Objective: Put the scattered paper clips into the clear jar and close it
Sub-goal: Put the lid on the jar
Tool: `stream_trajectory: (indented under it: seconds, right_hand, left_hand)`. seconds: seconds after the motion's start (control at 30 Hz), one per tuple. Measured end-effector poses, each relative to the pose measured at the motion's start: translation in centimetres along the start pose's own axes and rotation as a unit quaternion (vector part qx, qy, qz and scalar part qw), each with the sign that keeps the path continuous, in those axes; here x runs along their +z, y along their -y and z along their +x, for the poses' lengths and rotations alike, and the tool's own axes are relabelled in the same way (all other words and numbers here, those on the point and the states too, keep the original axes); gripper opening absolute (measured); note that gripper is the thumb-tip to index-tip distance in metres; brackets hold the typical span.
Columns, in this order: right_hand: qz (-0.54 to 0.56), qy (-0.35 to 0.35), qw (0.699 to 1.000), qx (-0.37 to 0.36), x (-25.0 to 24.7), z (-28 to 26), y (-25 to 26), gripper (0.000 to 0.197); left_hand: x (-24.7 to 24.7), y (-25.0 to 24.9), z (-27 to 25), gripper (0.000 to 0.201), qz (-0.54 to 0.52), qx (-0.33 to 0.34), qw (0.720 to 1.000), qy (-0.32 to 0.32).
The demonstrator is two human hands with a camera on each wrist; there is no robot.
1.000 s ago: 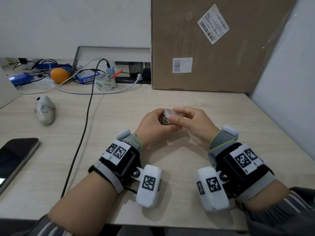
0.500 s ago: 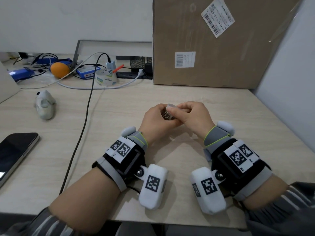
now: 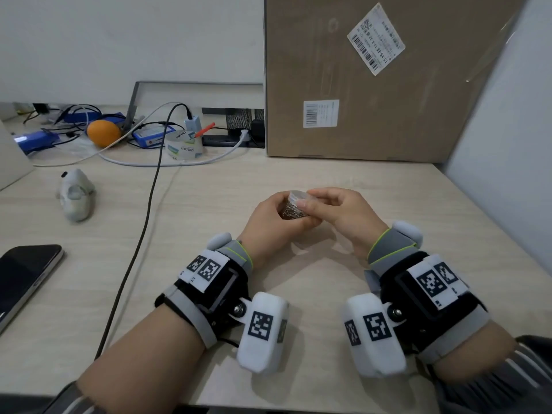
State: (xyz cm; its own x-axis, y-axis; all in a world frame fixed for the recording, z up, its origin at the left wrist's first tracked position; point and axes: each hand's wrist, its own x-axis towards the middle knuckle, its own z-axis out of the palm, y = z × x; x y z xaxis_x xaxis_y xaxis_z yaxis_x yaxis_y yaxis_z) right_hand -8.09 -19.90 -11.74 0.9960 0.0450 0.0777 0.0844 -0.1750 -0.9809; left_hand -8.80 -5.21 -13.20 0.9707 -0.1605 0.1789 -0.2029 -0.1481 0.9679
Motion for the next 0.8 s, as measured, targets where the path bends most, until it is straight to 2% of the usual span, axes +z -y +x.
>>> stream_trajectory:
  seconds: [0.07,0.13,0.2,0.3,0.4,0.57,0.8]
  right_hand:
    - [0.006,-0.019,1.0,-0.006,-0.5,0.1,0.3,0.053]
    - [0.021,-0.068,0.997,-0.015,-1.5,0.5,0.4,0.047]
    - [0.018,-0.153,0.988,-0.027,-3.2,1.0,0.3,0.045]
    - [-0.045,-0.283,0.958,-0.01,-6.1,1.9,-0.6,0.059]
    - [-0.1,-0.358,0.928,0.018,-8.2,2.2,-1.6,0.066]
    - [-0.163,-0.381,0.908,0.062,-9.7,2.4,-2.7,0.068]
    - [-0.159,-0.362,0.915,0.082,-9.2,2.5,-3.7,0.075]
  left_hand:
    - [0.1,0.0,0.2,0.057,-0.022,-0.011,1.0,0.009]
    - [-0.1,0.0,0.3,0.065,-0.024,-0.032,0.999,-0.017]
    - [-0.6,0.1,0.5,0.052,-0.028,-0.048,0.996,-0.065]
    - [-1.3,0.6,0.9,0.03,-0.035,-0.053,0.992,-0.113]
    - [-1.6,0.9,1.1,0.019,-0.036,-0.062,0.989,-0.129]
    - [-2.0,1.1,1.3,0.017,-0.034,-0.066,0.987,-0.14]
    - [-2.4,1.5,1.4,0.015,-0.046,-0.083,0.985,-0.141]
